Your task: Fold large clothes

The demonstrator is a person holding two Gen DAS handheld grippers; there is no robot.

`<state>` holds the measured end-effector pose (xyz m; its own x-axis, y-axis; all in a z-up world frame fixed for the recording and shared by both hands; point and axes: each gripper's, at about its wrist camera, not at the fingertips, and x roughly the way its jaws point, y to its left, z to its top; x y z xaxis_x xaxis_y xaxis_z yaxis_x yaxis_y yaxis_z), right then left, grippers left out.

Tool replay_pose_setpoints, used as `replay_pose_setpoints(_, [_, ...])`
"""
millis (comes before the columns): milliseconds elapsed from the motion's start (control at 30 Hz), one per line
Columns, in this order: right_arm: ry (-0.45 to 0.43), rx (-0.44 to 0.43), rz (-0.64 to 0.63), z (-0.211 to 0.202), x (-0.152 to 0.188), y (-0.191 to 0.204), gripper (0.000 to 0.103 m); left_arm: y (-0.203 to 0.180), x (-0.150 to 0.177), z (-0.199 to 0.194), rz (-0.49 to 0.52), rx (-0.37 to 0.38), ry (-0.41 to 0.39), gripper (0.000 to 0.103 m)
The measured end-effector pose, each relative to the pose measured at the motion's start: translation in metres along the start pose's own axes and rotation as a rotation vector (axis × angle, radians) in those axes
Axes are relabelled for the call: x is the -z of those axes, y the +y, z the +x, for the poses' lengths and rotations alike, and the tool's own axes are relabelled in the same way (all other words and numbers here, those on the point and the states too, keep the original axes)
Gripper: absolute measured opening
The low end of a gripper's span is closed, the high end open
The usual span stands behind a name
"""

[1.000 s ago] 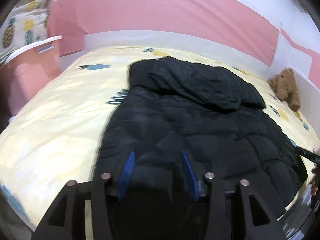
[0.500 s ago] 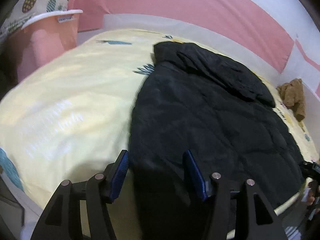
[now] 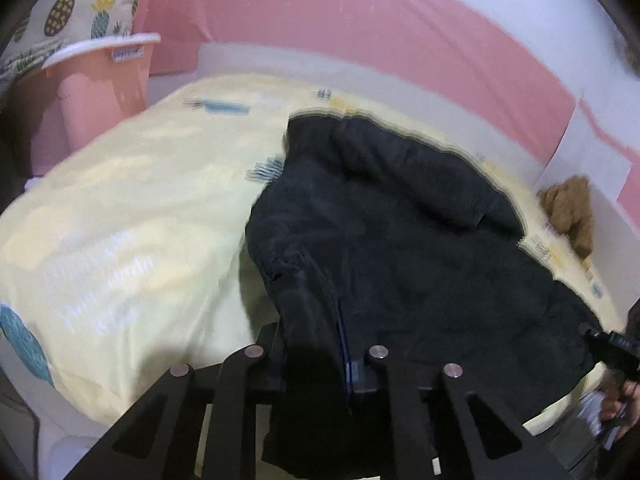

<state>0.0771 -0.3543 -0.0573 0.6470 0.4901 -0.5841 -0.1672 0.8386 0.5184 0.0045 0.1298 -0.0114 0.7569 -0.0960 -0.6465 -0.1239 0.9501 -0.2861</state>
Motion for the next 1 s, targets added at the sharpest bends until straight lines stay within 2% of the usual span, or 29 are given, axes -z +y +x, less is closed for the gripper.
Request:
replay_pose_setpoints(167, [-0.067,-0.030,-0.026,-0.045,0.001,0.018,0.013,-0.009,-0.019,-0.044,0.008,0.029,-0.090,0.017])
replay_pose_setpoints(267, [-0.099,-0.045,-0.026,-0.072,0.013,0.024,0.013,-0.008,-0.014,-0.073,-0.010,0.054,-0.117,0.017])
replay_pose_setpoints(400, [-0.123,-0.056,0.000,-0.083,0.017,0.024,0.013,-0.007,-0.006,-0.098,-0.020,0.067,-0.140,0.017])
replay_pose_setpoints(733, [-0.183,-0.076,-0.051,-0.078,-0.024,0.038,0.014,-0.006,-0.033,-0.096,-0.054,0.101,-0.186,0.017])
replay_pose_setpoints(1000, [-0.237,-0.075,-0.096,-0.043,-0.108,0.062,0.014,-0.015,-0.111,-0.059,-0.076,0.126,-0.243,0.017])
